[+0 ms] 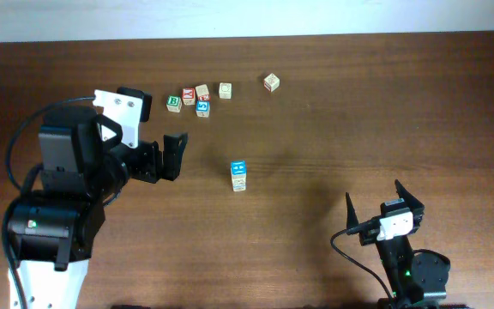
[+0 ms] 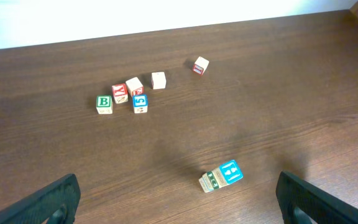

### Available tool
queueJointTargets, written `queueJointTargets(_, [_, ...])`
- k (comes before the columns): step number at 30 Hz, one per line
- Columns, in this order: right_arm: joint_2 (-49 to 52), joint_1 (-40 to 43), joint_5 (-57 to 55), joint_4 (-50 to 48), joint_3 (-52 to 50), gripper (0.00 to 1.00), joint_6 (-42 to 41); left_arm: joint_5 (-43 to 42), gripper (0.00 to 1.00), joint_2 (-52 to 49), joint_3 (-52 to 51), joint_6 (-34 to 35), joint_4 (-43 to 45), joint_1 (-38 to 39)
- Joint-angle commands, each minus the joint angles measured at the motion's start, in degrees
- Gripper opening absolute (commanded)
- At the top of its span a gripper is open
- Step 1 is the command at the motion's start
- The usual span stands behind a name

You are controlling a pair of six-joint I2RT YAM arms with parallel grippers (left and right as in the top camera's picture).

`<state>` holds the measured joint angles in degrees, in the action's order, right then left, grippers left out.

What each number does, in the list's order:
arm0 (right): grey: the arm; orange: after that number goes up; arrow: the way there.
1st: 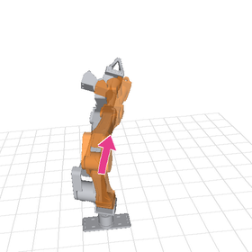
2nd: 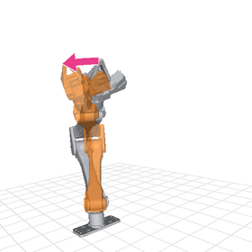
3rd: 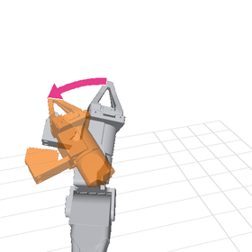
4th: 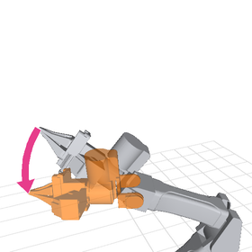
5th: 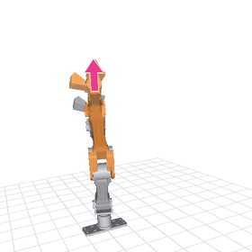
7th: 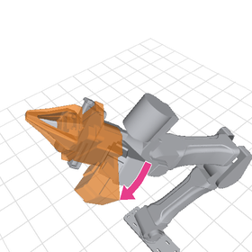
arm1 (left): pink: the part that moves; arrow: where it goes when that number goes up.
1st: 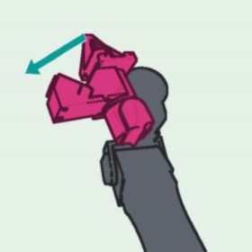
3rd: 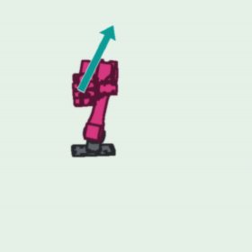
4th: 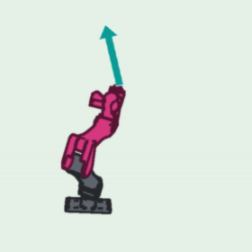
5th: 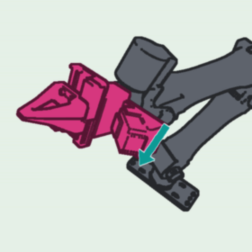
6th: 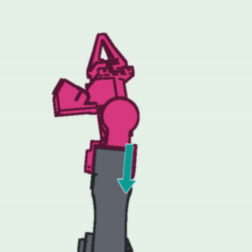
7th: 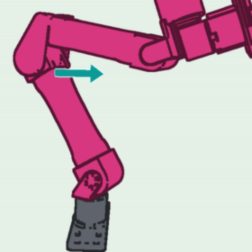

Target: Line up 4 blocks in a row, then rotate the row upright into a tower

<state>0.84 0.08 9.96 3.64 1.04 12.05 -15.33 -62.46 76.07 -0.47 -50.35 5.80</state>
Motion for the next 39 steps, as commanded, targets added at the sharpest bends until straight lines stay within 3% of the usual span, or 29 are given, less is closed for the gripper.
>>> queueJointTargets(1, [-0.63, 0.28, -0.74, -0.07, -0.72, 0.98, -0.28, 0.37, 0.99, 0.33, 0.48, -0.92, 0.09, -0.35])
queueJointTargets(5, [-0.63, 0.28, -0.74, -0.07, -0.72, 0.98, -0.28, 0.39, 0.99, 0.37, 0.31, -0.92, -0.46, -0.35])
queueJointTargets(9, [-0.63, 0.28, -0.74, -0.07, -0.72, 0.98, -0.28, 0.37, 0.99, 8.20, -6.80, -0.92, -0.83, -0.33])
queueJointTargets(12, [-0.63, 0.28, -0.74, -0.07, -0.72, 0.98, -0.28, 1.46, 0.99, 19.76, -22.45, -10.86, 14.82, -0.35])
queueJointTargets(15, [-0.63, 0.28, -0.74, -0.07, -0.72, 0.98, -0.28, 4.28, 0.99, 32.61, -42.82, -11.04, 36.35, -0.35])
queueJointTargets(19, [-0.63, 0.28, -0.74, -0.07, -0.72, 0.98, -0.28, 6.27, 0.99, 41.38, -58.62, -11.26, 49.90, -0.35])
queueJointTargets(28, [-0.63, 0.28, -0.74, -0.07, -0.72, 0.98, -0.28, 9.40, 0.99, 56.24, -75.30, -12.11, 52.92, -1.75])
queueJointTargets(31, [-0.63, 0.28, -0.74, -0.07, -0.72, 0.98, -0.28, 9.68, 0.99, 61.35, -75.60, -12.11, 46.42, -3.32])
queueJointTargets(39, [-0.63, 0.28, -0.74, -0.07, -0.72, 0.98, -0.28, 9.81, 0.99, 62.16, -75.60, -12.07, 46.23, -3.45])
